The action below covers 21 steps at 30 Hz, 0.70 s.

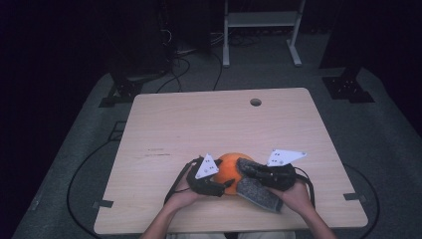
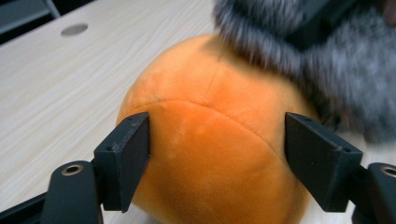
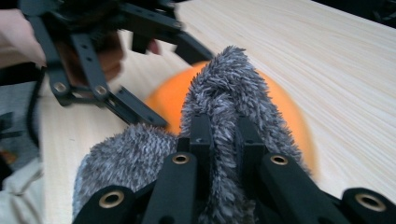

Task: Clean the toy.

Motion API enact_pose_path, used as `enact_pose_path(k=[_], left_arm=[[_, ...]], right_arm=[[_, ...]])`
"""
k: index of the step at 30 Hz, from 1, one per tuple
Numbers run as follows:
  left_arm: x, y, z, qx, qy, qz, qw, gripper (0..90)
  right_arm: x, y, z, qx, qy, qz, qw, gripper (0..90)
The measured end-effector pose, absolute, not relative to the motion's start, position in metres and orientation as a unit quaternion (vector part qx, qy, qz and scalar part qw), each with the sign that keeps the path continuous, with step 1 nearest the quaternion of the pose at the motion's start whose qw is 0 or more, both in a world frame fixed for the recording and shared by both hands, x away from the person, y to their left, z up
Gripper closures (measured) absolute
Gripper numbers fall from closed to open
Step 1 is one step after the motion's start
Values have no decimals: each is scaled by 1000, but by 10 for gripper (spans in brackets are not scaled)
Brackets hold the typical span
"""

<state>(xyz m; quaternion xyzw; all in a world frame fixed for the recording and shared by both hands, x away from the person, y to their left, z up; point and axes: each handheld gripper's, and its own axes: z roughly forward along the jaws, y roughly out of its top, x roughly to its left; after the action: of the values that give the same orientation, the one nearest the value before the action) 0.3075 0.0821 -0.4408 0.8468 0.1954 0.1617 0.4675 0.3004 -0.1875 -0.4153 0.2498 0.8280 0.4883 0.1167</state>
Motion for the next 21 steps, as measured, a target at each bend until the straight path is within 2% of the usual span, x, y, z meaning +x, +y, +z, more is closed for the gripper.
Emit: enact_pose_path(k=[5,11,21], left_arm=[[308,89,-444,849,199,155,464,258],[308,91,-445,852,200,151,460,261],[309,96,-447,853,200,145,459,258]], right_arm=[[311,-205,-427,289,816,492,92,803],[311,-202,-429,287,819,489,93,804],[320,-221,-443,335,819,457,84,803]])
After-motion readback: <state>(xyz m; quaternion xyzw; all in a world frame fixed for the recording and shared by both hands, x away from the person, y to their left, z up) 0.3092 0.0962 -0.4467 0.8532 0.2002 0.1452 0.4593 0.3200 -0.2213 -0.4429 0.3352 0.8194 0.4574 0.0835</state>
